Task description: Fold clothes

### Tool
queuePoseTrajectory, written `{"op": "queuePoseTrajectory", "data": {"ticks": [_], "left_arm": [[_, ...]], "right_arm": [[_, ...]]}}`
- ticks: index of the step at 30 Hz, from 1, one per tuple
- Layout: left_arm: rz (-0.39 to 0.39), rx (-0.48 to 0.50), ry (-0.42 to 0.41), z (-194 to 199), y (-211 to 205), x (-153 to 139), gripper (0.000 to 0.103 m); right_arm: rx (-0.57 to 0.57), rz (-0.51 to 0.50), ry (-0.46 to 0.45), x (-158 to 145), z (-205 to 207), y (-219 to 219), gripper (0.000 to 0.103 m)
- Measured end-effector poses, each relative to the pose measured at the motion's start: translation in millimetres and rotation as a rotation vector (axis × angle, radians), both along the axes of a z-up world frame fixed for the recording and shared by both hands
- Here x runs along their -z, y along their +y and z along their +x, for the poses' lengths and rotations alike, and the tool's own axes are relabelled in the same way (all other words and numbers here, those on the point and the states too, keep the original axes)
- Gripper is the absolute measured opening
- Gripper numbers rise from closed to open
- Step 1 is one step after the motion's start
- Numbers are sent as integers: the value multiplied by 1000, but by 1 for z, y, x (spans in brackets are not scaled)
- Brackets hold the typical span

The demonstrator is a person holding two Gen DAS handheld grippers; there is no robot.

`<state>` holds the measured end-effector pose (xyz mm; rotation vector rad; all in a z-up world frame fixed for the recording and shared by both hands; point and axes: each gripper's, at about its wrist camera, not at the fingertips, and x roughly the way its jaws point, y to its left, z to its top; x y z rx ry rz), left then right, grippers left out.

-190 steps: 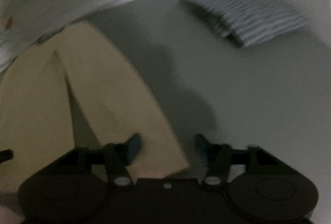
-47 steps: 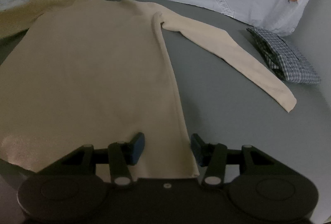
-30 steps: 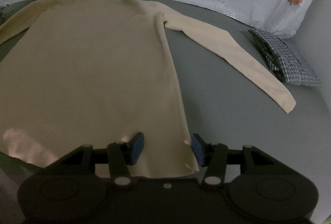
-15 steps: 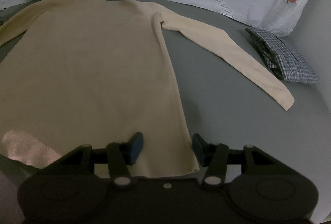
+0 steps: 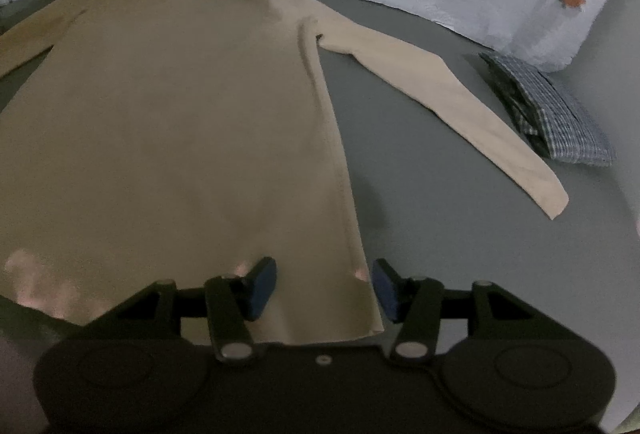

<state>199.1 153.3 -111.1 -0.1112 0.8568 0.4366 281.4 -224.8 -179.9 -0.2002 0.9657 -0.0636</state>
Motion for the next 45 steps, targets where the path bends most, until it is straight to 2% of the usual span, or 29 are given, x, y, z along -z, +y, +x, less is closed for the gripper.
{"op": "queuePoseTrajectory", "data": {"ticks": [4, 6, 9, 12, 15, 17, 18, 19, 21, 23, 27, 29, 30, 34, 36, 37, 38, 41, 43, 45], "left_arm": [[-56, 207, -20, 29, -55, 5, 83], [-67, 281, -20, 48, -78, 9, 83], [-108, 347, -31, 86, -93, 16, 83], [-173, 381, -46, 129, -89, 24, 84], [-185, 384, -47, 176, -78, 40, 84], [-206, 362, -18, 206, -61, 56, 85], [-229, 318, 16, 219, -52, 67, 85], [-253, 275, 9, 225, -43, 74, 88], [-290, 237, -35, 227, -31, 75, 89], [-312, 214, -31, 230, -25, 78, 89], [-313, 211, -65, 230, -29, 84, 96], [-299, 209, -63, 231, -36, 85, 100], [-291, 203, -61, 232, -38, 85, 103], [-257, 191, -51, 237, -42, 85, 103], [-265, 191, -53, 238, -39, 85, 103], [-274, 191, -57, 238, -36, 85, 103], [-281, 191, -61, 236, -34, 85, 103], [-286, 188, -66, 238, -32, 86, 103], [-276, 190, -61, 240, -32, 87, 103], [-264, 196, -60, 241, -32, 88, 103]], "right_arm": [[-15, 12, 4, -6, 10, 1, 56], [-22, 18, 6, -8, 14, 1, 60], [-33, 27, 8, -13, 22, 1, 63], [-44, 36, 11, -17, 29, 2, 64], [-33, 56, -14, -23, 53, -6, 64], [-22, 71, -37, -27, 73, -13, 64], [-16, 79, -49, -30, 83, -16, 61], [-11, 87, -60, -32, 93, -19, 59], [1, 102, -83, -36, 112, -26, 51], [-4, 111, -121, -39, 141, -33, 50], [-58, 146, -169, -29, 215, -39, 45], [-112, 121, -183, -18, 255, -34, 44], [-139, 108, -188, -13, 275, -32, 44], [-226, 65, -177, 10, 351, -25, 46], [-254, 140, -131, 18, 384, -29, 58], [-273, 180, -97, 23, 396, -30, 57], [-302, 203, -74, 26, 403, -30, 49], [-379, 214, -82, 29, 408, -25, 1], [-384, 135, -112, 30, 407, -19, 0], [-338, 96, -121, 34, 413, -25, 0]]}}
